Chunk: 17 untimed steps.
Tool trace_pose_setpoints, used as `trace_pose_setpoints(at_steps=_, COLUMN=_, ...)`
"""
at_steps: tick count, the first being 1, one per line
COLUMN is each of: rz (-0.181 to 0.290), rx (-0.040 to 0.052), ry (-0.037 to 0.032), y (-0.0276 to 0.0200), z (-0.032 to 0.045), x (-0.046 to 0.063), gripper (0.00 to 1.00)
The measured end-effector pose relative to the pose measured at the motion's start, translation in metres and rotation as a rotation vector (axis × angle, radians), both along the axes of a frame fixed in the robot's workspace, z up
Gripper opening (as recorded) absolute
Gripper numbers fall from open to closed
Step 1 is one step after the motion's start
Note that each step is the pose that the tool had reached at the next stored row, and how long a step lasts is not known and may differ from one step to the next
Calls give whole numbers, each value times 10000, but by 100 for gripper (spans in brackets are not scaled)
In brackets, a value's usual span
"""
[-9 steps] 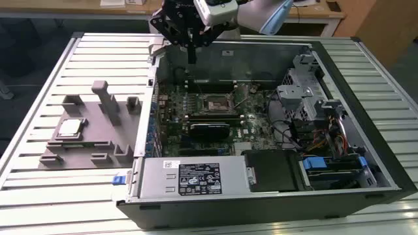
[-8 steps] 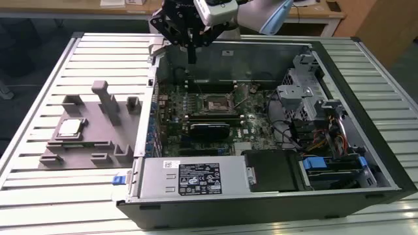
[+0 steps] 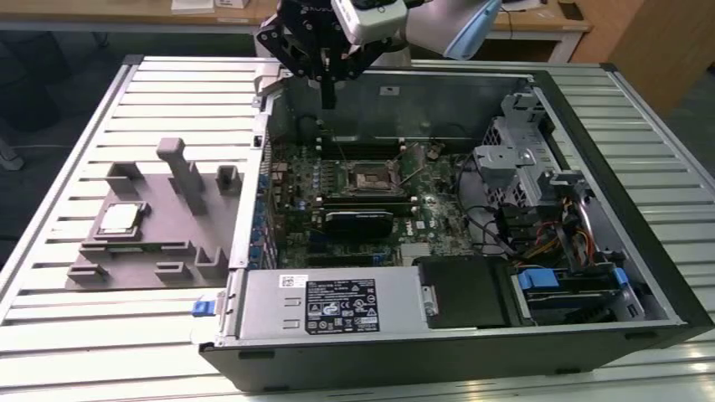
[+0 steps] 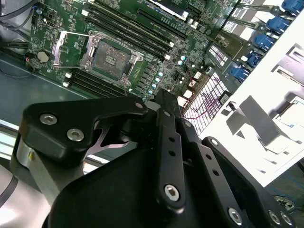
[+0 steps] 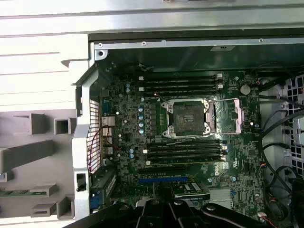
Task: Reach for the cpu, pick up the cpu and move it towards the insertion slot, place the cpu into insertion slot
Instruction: 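Reach for the cpu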
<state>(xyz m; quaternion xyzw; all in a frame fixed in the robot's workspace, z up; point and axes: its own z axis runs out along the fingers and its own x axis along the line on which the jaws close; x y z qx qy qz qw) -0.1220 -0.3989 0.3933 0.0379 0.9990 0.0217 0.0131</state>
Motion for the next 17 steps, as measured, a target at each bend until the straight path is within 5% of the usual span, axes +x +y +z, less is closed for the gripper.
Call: trace_pose_setpoints(at_steps=17, rz=0, rx=0, ry=0, y=0, z=0, x=-92, gripper=11)
